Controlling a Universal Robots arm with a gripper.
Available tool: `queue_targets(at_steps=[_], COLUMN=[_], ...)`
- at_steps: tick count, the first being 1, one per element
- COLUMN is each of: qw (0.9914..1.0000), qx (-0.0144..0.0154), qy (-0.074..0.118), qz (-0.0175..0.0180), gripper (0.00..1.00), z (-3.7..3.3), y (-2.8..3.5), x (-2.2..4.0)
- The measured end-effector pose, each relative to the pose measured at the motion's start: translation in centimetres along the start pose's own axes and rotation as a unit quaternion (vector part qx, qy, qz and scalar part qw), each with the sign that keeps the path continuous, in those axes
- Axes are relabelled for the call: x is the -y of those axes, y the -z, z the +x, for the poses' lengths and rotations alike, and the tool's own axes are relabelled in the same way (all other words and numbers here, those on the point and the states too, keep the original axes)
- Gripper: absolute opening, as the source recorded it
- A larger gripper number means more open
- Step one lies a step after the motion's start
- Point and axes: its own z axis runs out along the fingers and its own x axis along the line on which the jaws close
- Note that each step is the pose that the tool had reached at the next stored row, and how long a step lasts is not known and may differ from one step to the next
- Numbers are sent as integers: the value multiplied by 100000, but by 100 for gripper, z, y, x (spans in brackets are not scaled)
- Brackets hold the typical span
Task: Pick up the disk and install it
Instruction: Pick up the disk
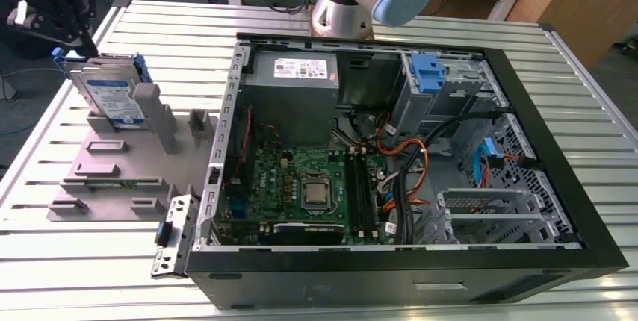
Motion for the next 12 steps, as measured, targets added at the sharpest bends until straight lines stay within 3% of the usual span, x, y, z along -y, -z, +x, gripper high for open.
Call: queue_targets(at_steps=[3, 12], qw=[99991, 99991], qx=[-58, -61], qy=[1321, 1332], qz=[-30, -33], gripper=[11, 11], z=[0, -13], y=[-1, 0], x=[0, 68])
